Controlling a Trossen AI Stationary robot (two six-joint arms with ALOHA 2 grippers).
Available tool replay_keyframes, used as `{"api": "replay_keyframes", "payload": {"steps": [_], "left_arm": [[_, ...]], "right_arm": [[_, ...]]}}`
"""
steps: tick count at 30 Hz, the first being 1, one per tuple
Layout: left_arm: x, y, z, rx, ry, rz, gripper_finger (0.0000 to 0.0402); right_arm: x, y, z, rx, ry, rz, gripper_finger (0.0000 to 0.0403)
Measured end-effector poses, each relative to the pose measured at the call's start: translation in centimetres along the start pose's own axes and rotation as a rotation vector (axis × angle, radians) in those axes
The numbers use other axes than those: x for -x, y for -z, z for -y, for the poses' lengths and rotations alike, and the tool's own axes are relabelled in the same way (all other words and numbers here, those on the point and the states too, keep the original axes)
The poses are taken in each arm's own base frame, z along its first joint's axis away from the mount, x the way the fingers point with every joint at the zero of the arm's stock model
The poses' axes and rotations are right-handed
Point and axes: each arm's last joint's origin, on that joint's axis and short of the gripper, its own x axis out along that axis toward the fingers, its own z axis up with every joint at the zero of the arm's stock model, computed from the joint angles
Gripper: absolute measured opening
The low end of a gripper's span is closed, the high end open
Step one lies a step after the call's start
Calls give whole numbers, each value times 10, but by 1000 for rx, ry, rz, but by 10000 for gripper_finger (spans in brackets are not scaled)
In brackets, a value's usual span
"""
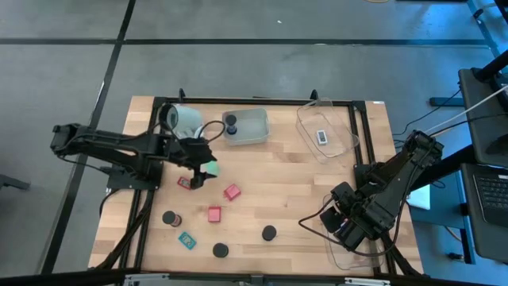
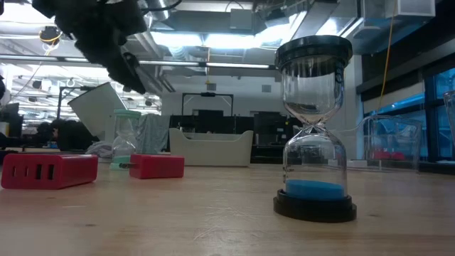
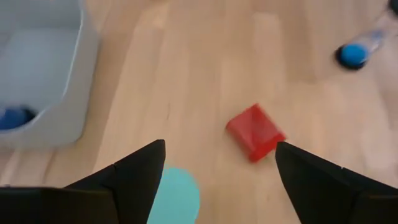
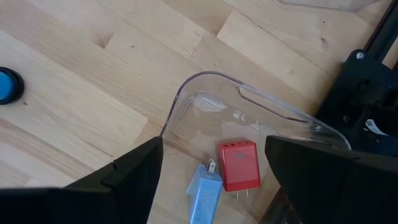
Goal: Pick & Place Office items
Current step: Put the green hourglass into the gray bin
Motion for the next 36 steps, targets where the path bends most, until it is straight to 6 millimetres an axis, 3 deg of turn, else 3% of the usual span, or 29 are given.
{"api": "replay_keyframes", "payload": {"steps": [7, 25, 30, 36], "left_arm": [[-5, 9, -2, -43, -157, -97, 330], [-30, 24, -7, -108, -225, -212, 327], [-30, 21, -11, -64, -244, -182, 304], [-30, 20, -15, -20, -256, -177, 240]], "right_arm": [[0, 0, 0, -1, -5, 1, 286], [0, 0, -1, -2, -8, 1, 286], [0, 0, -1, -3, -8, 1, 286], [0, 0, -1, -4, -12, 0, 286]]}}
